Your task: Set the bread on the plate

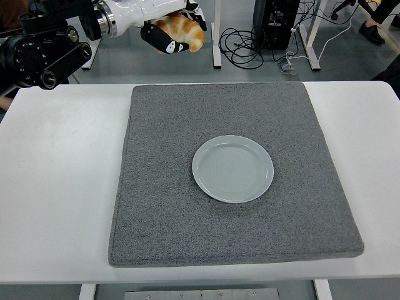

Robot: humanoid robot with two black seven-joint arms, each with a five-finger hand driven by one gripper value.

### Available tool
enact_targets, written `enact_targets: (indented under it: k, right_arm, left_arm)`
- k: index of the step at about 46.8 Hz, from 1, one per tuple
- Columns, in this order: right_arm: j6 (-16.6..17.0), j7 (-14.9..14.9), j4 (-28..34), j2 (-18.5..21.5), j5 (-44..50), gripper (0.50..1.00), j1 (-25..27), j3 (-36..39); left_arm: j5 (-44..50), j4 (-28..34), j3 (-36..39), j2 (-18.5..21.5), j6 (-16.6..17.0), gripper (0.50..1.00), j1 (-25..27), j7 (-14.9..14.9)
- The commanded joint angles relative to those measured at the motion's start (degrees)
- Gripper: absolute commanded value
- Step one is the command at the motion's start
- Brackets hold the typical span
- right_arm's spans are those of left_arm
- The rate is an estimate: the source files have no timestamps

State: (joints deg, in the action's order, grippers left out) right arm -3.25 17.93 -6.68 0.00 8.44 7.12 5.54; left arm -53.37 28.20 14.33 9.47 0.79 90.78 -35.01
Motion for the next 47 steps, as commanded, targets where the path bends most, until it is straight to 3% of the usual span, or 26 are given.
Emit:
enact_targets:
  k: [1, 27, 47]
  right_arm:
    - [0.0, 0.0, 0.0, 0.0, 0.0, 1.0, 0.0, 0.0]
    - [0.1, 0.0, 0.0, 0.0, 0.0, 1.0, 0.0, 0.0]
    - [0.0, 0.0, 0.0, 0.0, 0.0, 1.0, -0.1, 0.0]
  left_arm:
    - [-0.1, 1.0, 0.0, -1.0, 0.0, 0.5, 0.0, 0.0]
    - [-0.8, 14.4, 0.0, -1.6, 1.8, 0.5, -0.7, 1.5]
    - [-2.6, 15.3, 1.0, -4.5, 7.6, 0.5, -10.7, 1.3]
